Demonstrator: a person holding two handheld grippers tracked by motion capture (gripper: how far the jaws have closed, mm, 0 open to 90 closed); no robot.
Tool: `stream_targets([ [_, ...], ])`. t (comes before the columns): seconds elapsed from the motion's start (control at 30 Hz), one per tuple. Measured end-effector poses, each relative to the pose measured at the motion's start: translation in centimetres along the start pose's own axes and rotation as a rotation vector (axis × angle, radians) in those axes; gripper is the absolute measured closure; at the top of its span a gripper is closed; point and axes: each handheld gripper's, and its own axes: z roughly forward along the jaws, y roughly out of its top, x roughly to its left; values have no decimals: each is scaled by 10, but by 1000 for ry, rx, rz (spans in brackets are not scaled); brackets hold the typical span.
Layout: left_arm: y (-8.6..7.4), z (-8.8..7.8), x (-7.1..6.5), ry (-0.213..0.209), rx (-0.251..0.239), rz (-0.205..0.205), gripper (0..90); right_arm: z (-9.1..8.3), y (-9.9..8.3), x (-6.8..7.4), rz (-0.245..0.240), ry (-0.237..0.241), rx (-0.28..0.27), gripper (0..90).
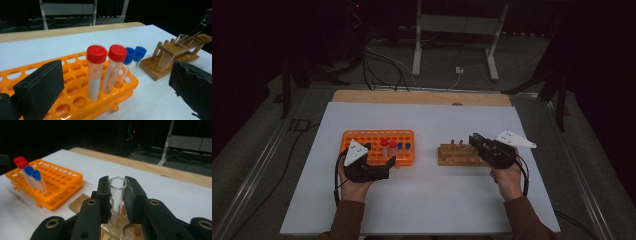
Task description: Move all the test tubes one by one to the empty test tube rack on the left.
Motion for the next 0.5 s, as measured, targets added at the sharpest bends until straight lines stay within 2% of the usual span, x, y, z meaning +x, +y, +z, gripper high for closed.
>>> stream_targets([
  [0.17, 9, -4, -13, -2, -25, 51, 8, -11, 9, 2, 6, 5, -37, 760],
  [0.23, 14, -4, -20, -10, -34, 69, 12, -14, 12, 3, 17, 22, -43, 760],
  [0.5, 32, 5, -46, -97, -24, 127, 73, -14, 16, 13, 24, 90, -18, 759],
])
